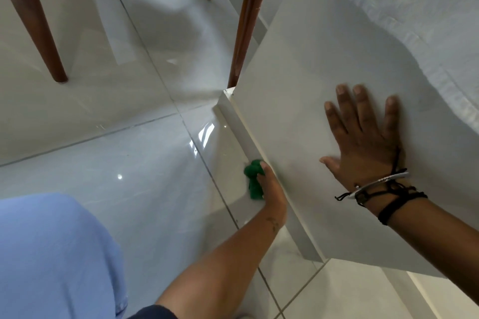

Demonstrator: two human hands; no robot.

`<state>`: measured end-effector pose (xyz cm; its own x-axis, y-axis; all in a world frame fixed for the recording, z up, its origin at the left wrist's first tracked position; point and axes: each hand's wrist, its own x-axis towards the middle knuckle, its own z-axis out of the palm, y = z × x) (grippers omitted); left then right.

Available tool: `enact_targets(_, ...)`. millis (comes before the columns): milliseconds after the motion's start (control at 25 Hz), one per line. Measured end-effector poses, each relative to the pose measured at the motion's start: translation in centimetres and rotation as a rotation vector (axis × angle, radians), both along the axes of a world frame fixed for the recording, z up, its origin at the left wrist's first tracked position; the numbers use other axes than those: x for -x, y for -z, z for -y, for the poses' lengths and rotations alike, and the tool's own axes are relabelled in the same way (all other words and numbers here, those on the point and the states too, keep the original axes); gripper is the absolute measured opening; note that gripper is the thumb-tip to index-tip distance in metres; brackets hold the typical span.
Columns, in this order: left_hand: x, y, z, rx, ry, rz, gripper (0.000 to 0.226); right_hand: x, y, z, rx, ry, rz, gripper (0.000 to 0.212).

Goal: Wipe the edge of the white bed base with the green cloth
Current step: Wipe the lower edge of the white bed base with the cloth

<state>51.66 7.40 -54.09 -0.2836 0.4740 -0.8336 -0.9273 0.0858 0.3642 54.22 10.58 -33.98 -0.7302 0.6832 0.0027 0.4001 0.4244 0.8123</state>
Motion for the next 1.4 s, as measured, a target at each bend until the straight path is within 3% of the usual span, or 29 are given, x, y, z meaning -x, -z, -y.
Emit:
enact_targets(320, -8.9, -1.1, 4.1, -0.05, 0.065, 0.186, 0.063, 0.4, 0.5, 0.0, -0.008, -0.004, 0.009, 0.106)
enact_targets(480, -8.4, -2.3, 4.3, 0.022, 0.012, 0.23, 0.049, 0.8, 1.0, -0.2, -0.003, -0.007, 0.0, 0.104)
enact_targets(600, -5.9, -2.9, 3.7, -0.042, -0.125, 0.32, 0.059, 1.1, 1.1, -0.3, -0.008, -0.021, 0.001, 0.106)
enact_targets(720, -1.2, -2.4, 1.2, -0.061, -0.266, 0.203, 0.069, 1.2, 1.5, -0.6, -0.022, -0.037, 0.014, 0.109)
enact_targets(920, 5.3, -1.2, -1.5, -0.02, -0.266, 0.082, 0.068, 1.3, 1.3, -0.8, -0.009, -0.041, 0.023, 0.109)
enact_targets(1040, 4.3, -0.7, -1.2, -0.046, -0.223, 0.061, 0.067, 2.3, 1.7, -0.8, 0.004, -0.031, 0.053, 0.108)
enact_targets(1200, 2.6, 0.3, -1.3, -0.04, -0.154, 0.063, 0.049, 3.3, 2.5, -1.3, -0.029, -0.067, 0.113, 0.11)
enact_targets(1400, 1.0, 1.3, -1.5, -0.029, -0.087, -0.003, 0.069, 3.5, 3.0, -1.8, -0.077, -0.103, 0.145, 0.112)
